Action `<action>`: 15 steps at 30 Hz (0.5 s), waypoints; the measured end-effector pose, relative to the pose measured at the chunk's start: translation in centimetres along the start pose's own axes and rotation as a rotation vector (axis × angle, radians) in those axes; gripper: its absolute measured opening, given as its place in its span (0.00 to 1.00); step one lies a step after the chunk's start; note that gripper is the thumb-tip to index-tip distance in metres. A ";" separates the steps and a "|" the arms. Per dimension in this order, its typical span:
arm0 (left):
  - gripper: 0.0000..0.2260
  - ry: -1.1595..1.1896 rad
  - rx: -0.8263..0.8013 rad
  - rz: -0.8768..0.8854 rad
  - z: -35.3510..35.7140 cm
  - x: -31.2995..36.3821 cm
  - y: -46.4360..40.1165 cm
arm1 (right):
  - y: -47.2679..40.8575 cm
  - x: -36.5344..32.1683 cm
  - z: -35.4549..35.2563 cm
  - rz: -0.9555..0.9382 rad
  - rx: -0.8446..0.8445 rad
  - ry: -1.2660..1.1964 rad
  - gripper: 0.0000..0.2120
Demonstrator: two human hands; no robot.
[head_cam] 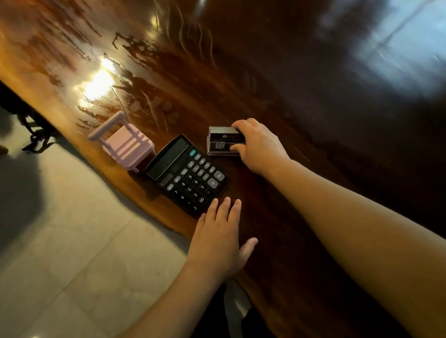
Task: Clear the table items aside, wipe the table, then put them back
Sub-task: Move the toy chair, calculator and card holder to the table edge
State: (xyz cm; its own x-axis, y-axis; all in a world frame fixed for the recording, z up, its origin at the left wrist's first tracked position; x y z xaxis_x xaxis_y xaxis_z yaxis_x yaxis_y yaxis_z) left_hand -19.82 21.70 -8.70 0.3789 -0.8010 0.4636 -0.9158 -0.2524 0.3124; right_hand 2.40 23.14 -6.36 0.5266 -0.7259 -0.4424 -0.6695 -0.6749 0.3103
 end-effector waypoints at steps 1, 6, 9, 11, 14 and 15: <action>0.40 -0.005 -0.002 0.001 0.1 0.0 0.0 | -0.1 -0.1 0.2 -0.007 0.000 -0.002 0.23; 0.40 -0.005 -0.022 0.003 0.2 -0.1 0.0 | -0.2 -0.4 0.6 -0.013 0.000 0.016 0.23; 0.40 -0.008 -0.035 0.010 -0.1 -0.1 0.0 | -0.2 -0.3 0.9 0.004 -0.013 0.034 0.28; 0.40 -0.007 -0.051 0.012 -0.3 0.0 0.0 | -0.1 -0.1 0.9 0.038 -0.041 0.013 0.35; 0.40 -0.004 -0.065 0.023 -0.9 0.0 0.1 | 0.6 0.4 0.4 0.101 -0.046 -0.051 0.44; 0.39 -0.003 -0.065 0.030 -1.2 0.0 0.1 | 1.0 0.7 0.1 0.115 -0.033 -0.073 0.45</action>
State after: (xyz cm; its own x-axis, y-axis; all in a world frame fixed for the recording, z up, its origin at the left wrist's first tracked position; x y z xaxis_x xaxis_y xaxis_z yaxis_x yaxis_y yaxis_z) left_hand -19.72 22.31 -7.71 0.3512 -0.8091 0.4713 -0.9160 -0.1925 0.3520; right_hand 2.01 21.98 -6.47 0.4069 -0.7882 -0.4616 -0.7052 -0.5923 0.3897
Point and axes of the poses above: each hand's wrist, its own y-axis away from the middle knuckle, its own z-axis out of the palm, x = y × z, the point moved 1 cm from there along -y, towards the middle knuckle, and after that the axes turned 8 degrees about z, right-handed, at the moved point
